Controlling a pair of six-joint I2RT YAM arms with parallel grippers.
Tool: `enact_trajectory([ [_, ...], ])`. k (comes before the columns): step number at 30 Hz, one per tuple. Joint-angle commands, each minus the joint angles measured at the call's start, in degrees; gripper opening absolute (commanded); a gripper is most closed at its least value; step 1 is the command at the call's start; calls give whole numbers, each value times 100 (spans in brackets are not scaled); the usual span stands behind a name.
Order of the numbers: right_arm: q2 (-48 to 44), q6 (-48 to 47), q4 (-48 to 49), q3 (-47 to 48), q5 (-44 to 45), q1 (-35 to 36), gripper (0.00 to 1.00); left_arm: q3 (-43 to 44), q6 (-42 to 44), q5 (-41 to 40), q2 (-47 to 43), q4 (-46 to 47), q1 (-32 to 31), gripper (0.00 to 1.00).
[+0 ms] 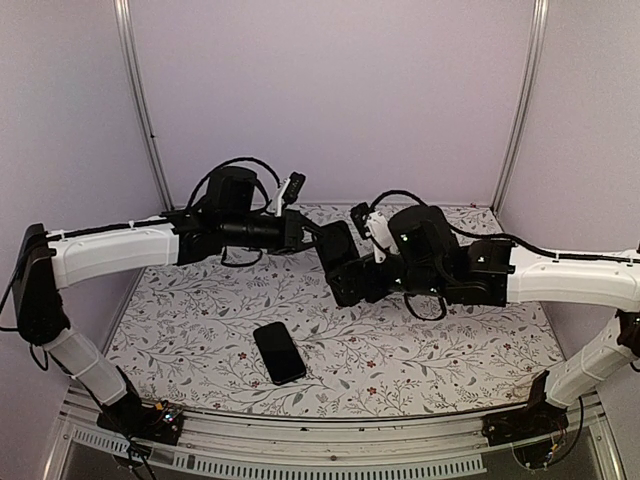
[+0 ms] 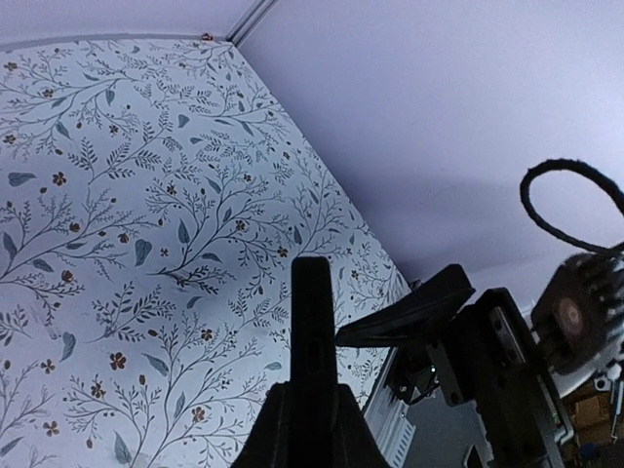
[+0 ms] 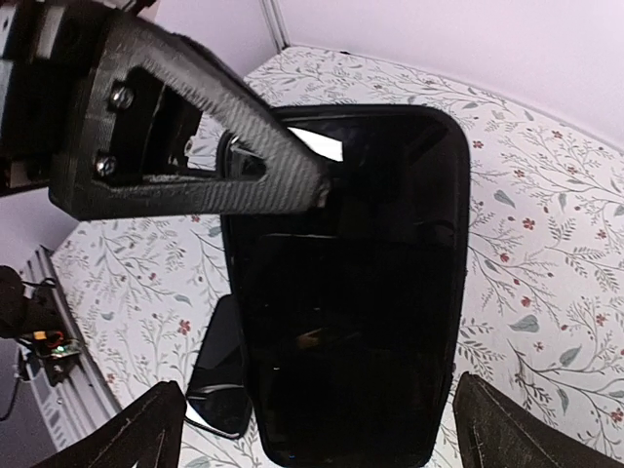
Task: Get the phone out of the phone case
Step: Pass from the right arm to the left, then remove the bottom right corner of the phone case from the phone.
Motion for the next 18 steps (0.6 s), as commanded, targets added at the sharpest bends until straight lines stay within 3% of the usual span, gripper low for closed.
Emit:
enact_trajectory([
  [1, -451, 0, 645, -56, -1690, -594, 99, 449, 431, 551, -466, 189, 340, 0],
  [6, -1306, -36, 1522, -702, -3297, -1314, 99, 735, 584, 1356, -724, 19, 843, 0],
  [10, -1563, 391, 1834, -814, -4919, -2124, 88, 1040, 770, 1908, -796, -376, 1011, 0],
  [18, -1393, 443, 2330, -717, -6400, -2182, 69, 1108, 21, 2717, -932, 558, 1018, 0],
])
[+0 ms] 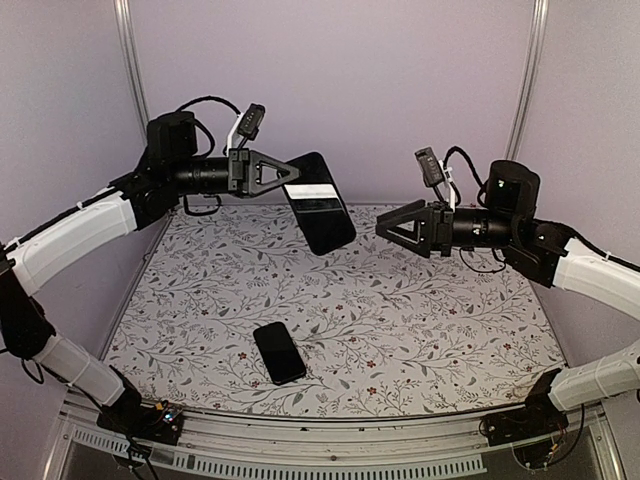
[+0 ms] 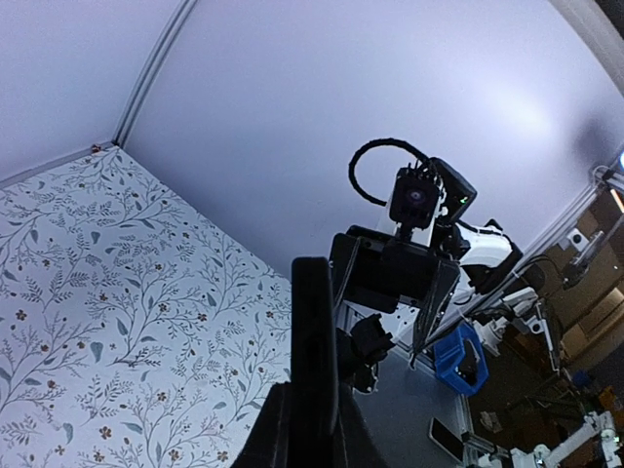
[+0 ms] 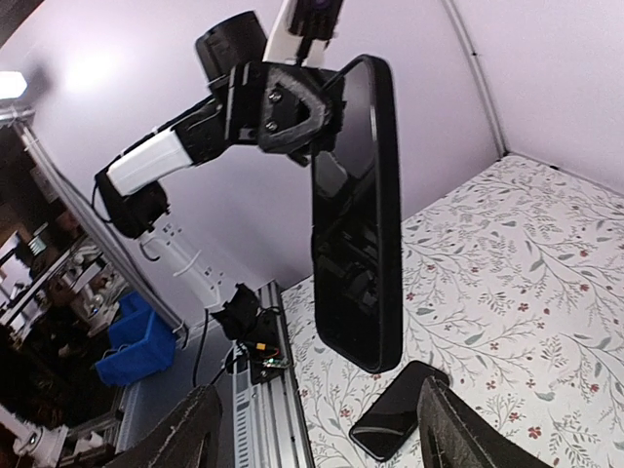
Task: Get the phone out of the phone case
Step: Remove the bottom right corner of the phone case from the phone.
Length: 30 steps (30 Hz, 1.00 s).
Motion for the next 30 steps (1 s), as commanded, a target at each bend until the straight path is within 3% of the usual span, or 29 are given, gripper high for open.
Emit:
enact_trajectory([
  [1, 93, 78, 440, 57, -1151, 15, 66, 89, -566, 598, -209, 883, -14, 0],
  [7, 258, 107, 554, 205, -1393, 16, 56, 0, -916, 614, -276, 1276, -25, 0],
  [16, 578, 260, 612, 396, -1375, 24, 52, -168, -1061, 582, -320, 1563, -57, 0],
  [25, 827, 400, 774, 667, -1599, 25, 33, -224, -1111, 556, -351, 1678, -102, 0],
  [30, 915, 437, 811, 714, -1690, 46, 30, -255, -1126, 573, -368, 1733, -120, 0],
])
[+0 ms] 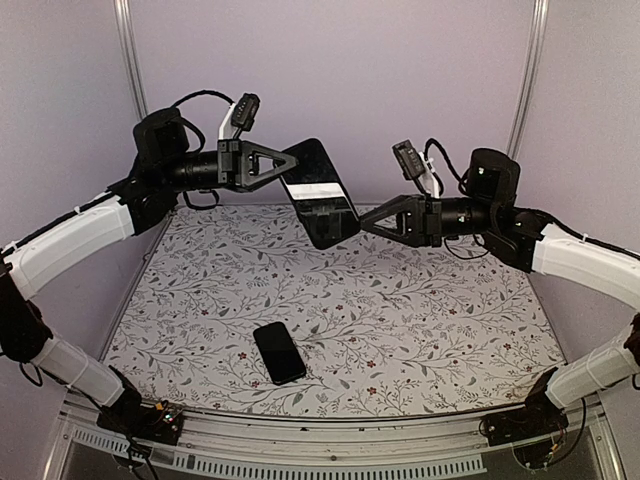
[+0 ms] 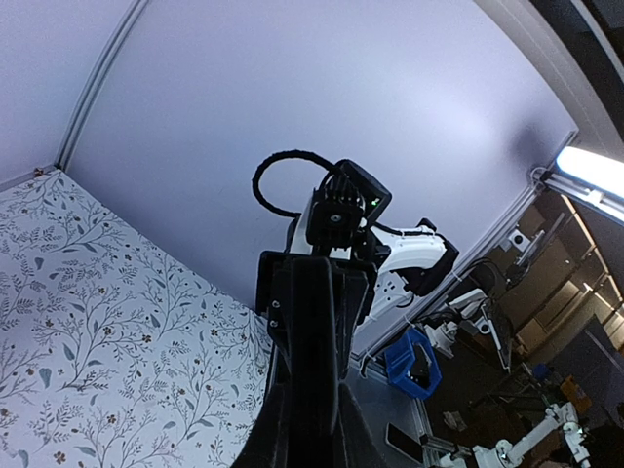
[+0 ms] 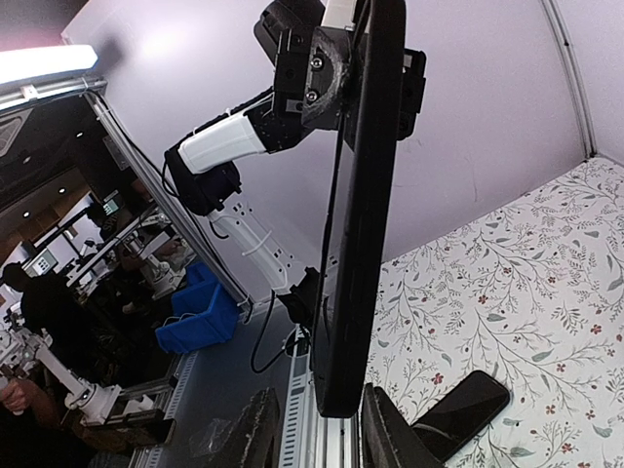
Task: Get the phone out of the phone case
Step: Remove the bottom right corner of the phone case from the phone.
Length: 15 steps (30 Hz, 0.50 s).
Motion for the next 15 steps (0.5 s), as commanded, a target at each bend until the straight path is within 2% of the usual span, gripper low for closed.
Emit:
enact_trajectory([
  [1, 102, 72, 162, 176, -166, 53, 30, -42, -73, 46, -219, 485, -56, 0],
  [4, 127, 89, 194, 183, -197, 64, 29, -61, -65, 56, -228, 503, -69, 0],
  [15, 162, 244, 427, 176, -356, 81, 8, -157, -62, 106, -290, 571, -74, 0],
])
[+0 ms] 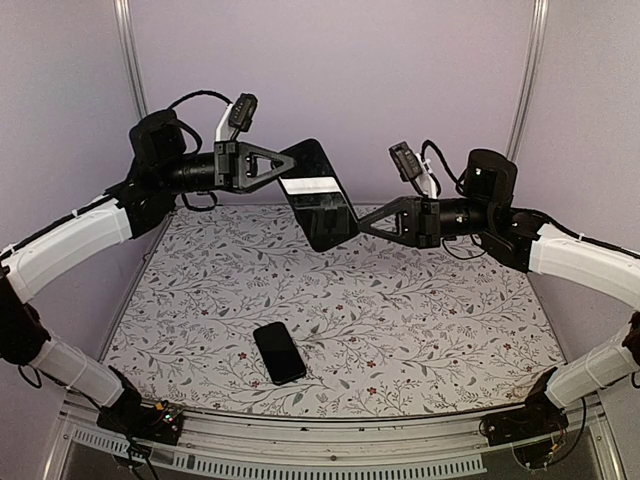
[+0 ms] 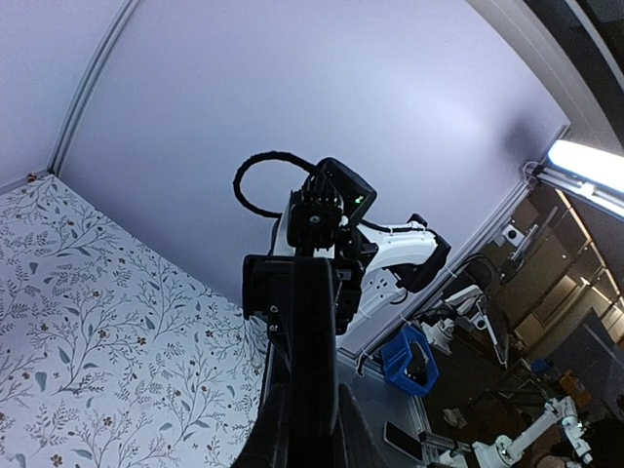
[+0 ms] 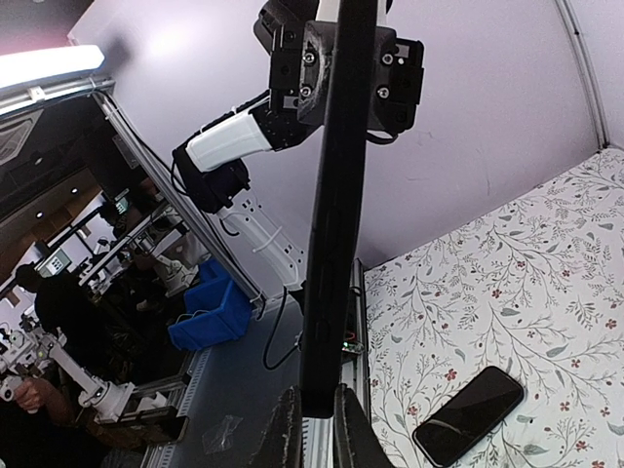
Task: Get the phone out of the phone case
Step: Remove the bottom right corner of the phone case from the phone.
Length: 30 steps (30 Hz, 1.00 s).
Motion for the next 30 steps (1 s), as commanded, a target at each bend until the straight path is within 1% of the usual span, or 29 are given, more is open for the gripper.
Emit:
enact_trajectory([
  [1, 41, 109, 341, 154, -208, 47, 5, -14, -23, 87, -187, 425, -52, 0],
  [4, 51, 166, 393, 157, -305, 60, 2, -20, -37, 110, -185, 457, -64, 0],
  [9, 66, 165, 387, 161, -266, 89, 2, -63, -90, 139, -185, 599, -136, 0],
  [15, 108, 159, 323, 181, -153, 102, 10, -95, -145, 153, -202, 750, -243, 0],
  [18, 142, 141, 267, 202, -156, 102, 19, -99, -84, 70, -231, 710, -264, 0],
  [20, 139, 145, 270, 206, -196, 113, 24, -96, -3, 11, -252, 597, -272, 0],
  [21, 139, 145, 270, 201, -210, 127, 25, -96, 23, -2, -255, 574, -268, 0],
  [23, 117, 131, 270, 216, -221, 159, 24, -104, 34, -22, -260, 578, -267, 0],
  [26, 72, 111, 273, 197, -238, 161, 16, -112, 22, -25, -264, 588, -267, 0],
  [28, 48, 110, 334, 172, -344, 165, 15, -118, 7, -19, -264, 615, -267, 0],
  [30, 29, 177, 500, 138, -597, 167, 17, -146, -86, 40, -264, 743, -267, 0],
])
